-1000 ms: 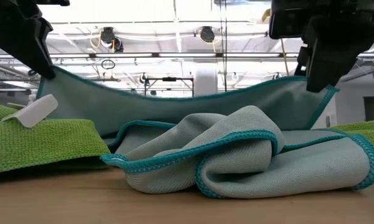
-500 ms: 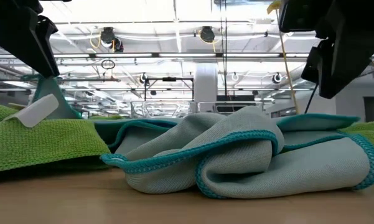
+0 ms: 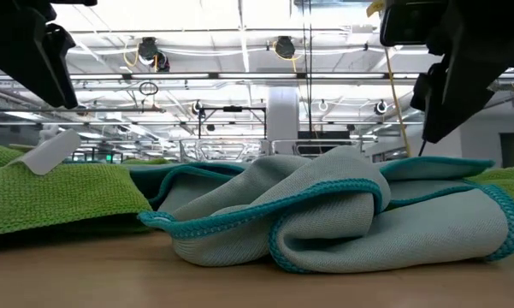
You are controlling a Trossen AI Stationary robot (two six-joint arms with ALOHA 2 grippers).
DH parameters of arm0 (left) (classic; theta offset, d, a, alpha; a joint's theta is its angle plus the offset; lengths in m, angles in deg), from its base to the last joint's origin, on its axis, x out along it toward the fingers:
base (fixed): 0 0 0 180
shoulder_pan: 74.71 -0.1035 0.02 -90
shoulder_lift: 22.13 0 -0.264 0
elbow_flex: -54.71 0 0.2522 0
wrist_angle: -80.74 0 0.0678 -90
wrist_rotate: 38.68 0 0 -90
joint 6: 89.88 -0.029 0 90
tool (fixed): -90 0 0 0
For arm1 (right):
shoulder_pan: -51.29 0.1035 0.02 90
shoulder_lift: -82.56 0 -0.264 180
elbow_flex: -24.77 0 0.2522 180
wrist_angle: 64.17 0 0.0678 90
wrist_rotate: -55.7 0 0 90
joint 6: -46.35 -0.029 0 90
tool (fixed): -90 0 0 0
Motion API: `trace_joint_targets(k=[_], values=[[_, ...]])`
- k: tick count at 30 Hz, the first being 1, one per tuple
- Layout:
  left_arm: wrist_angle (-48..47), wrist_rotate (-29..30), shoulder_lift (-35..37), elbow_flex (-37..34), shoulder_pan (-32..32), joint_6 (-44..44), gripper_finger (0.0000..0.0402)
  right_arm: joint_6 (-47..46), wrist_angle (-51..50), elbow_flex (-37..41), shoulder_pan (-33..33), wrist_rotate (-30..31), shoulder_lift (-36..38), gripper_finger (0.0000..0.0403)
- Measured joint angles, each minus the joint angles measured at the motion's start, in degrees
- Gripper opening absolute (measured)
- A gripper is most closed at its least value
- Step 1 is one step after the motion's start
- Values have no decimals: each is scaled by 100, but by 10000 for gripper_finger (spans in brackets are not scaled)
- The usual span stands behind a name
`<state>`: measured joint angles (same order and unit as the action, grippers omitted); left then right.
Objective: Fold microfiber towels
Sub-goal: Fold the top right blue microfiber towel
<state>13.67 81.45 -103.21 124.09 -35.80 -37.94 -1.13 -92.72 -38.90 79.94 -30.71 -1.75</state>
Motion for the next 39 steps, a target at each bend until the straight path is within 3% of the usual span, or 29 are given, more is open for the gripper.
trace_joint_targets(k=[10,20,26,33,39], values=[[1374,-10,2,-747,203,46,186,-284,108,434,120,79,-2,163],[2154,295,2,-1069,166,-380,186,-328,1601,1087,234,238,-2,107],[2746,483,2,-1069,5,-931,186,-251,2353,1305,260,258,-104,90],[4169,515,2,-1066,-377,-2039,186,-116,2882,1314,260,204,-703,80],[4635,398,0,-1066,-680,-2530,186,245,3444,1307,297,-200,-809,79]])
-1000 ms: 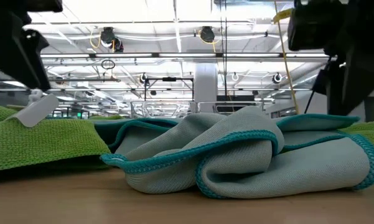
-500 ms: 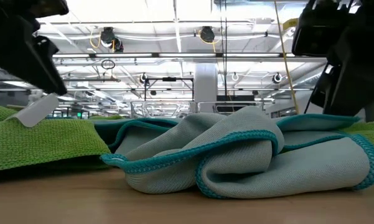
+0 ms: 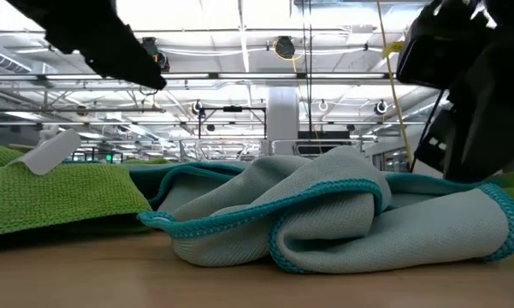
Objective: Fold microfiber towels
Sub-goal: Fold the top right blue microfiber towel
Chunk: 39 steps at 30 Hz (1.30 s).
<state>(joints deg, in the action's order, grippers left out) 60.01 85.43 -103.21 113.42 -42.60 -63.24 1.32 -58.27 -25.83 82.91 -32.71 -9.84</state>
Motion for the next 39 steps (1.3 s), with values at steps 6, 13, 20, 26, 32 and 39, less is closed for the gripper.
trace_joint_targets(k=[6,13,20,26,32,39], values=[[465,-124,-31,0,-203,-175,186,558,-364,4,0,-154,586,79],[782,-215,-114,0,-478,-351,186,1847,-1631,-3,-11,952,1523,79],[1495,-456,-517,57,-859,-625,186,3040,-2715,7,-75,2558,1812,102],[1133,-632,-1761,1334,-933,-1236,186,3229,-2686,288,-352,2709,1860,140],[338,-692,-2673,2752,-927,-1916,186,3196,-2716,456,-422,2692,2132,153],[330,-990,-3618,3996,-844,-2526,187,3168,-3201,462,-449,2783,2508,145]])
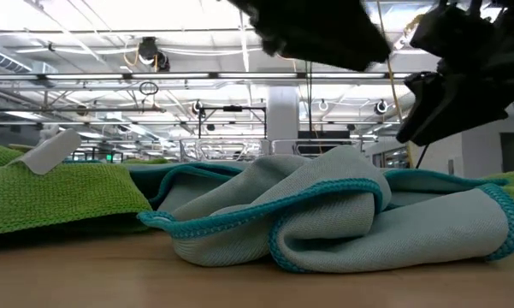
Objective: Fold microfiber towels
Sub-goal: Fold the top right blue microfiber towel
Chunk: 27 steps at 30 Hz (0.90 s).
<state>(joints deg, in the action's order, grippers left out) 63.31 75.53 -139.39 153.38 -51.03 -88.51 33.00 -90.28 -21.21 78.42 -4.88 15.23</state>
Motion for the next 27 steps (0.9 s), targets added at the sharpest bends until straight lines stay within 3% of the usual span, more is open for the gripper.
trace_joint_targets(k=[5,10,15,27], values=[[-308,-58,-739,782,75,-17,196,33,-216,-10,-8,79,210,144],[-394,35,-1349,1489,171,155,238,-125,-601,-17,-5,86,395,144],[-167,96,-1699,1755,267,383,269,-360,-622,80,5,54,526,144],[-426,459,-1842,1740,351,308,220,-1138,496,1064,386,32,706,144]])
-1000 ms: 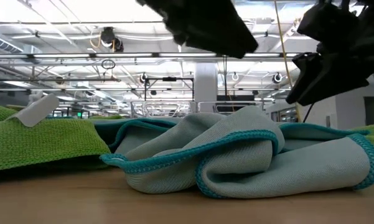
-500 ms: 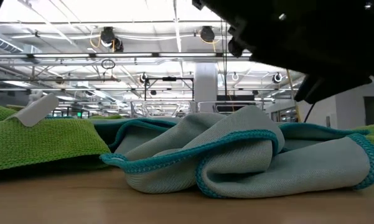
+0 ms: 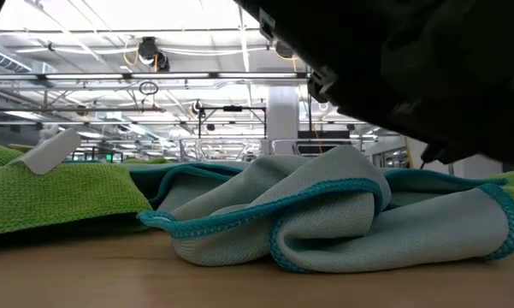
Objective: Fold microfiber towels
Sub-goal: Fold the top right blue microfiber towel
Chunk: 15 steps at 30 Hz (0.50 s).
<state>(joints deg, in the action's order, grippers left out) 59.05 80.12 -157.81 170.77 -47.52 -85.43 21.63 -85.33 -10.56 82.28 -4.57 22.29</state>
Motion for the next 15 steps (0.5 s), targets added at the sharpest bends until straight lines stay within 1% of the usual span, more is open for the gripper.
trace_joint_targets(k=[4,10,15], values=[[-234,-7,0,-4,-16,36,217,-56,352,239,191,3,53,144],[171,-31,-62,7,-8,-214,220,-54,450,257,286,41,105,144],[39,-46,-227,-13,-42,-457,225,122,663,255,288,28,102,144]])
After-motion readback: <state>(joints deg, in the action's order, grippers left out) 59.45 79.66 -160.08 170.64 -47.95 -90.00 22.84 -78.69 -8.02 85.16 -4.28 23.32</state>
